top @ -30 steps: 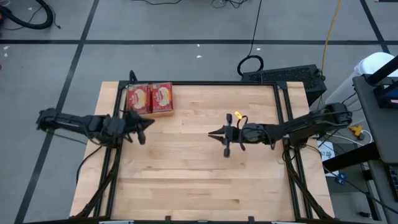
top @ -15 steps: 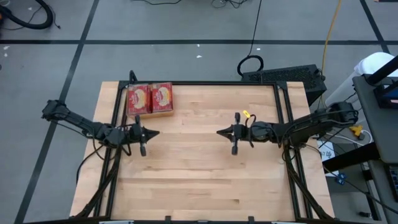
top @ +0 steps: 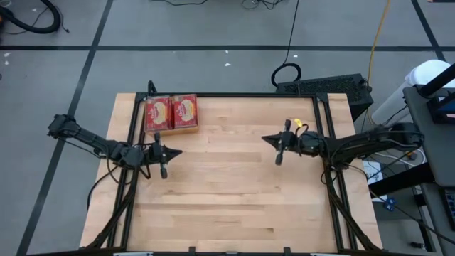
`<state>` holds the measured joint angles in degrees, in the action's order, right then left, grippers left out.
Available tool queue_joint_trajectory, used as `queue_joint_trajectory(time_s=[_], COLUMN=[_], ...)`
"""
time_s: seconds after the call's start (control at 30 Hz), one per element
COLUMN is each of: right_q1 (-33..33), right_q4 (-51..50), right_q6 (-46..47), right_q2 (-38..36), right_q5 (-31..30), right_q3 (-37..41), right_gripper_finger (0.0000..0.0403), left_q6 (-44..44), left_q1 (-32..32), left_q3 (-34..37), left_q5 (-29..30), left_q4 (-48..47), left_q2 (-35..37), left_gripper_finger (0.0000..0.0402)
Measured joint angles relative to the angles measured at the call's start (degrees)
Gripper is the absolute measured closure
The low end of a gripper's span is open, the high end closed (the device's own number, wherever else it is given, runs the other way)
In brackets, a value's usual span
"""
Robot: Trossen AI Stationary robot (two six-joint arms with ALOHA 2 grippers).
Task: Sort popcorn bags into baskets
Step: Return to Home Position
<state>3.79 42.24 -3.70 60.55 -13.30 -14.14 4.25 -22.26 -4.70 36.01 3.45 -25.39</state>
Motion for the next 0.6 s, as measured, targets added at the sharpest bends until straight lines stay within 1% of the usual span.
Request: queue_joint_trajectory(time_s=[0.1, 0.17, 0.27, 0.33, 0.6], right_q1=[-1.30, -3.42, -7.03, -9.06, -13.65], right_q4=[-0.47, -0.97, -3.46, -4.26, -8.89], right_q6=[3.27, 3.41, 1.96, 0.93, 1.79], right_q2=[-2.96, -4.61, -5.78, -6.67, -8.67], right_q5=[-0.15, -1.12, -6.88, -9.31, -9.14], right_q3=[1.65, 1.91, 2.24, 2.27, 2.24], right_gripper_finger=[0.0401, 0.0401, 0.0401, 0.0401, 0.0401], left_q6=[1.94, 2.36, 2.24, 2.21, 1.91], left_q1=[-0.34, -1.09, -1.99, -2.33, -2.37], left_q3=[0.45, 0.49, 0.49, 0.49, 0.53], left_q5=[-0.11, -0.38, -0.31, 0.10, 0.32], left_q4=[-0.13, -0.19, 0.23, 0.68, 0.75], left_q2=[0.00, 0.02, 0.02, 0.02, 0.02], left_gripper_finger=[0.0392, 0.0396, 0.0397, 0.0397, 0.0399])
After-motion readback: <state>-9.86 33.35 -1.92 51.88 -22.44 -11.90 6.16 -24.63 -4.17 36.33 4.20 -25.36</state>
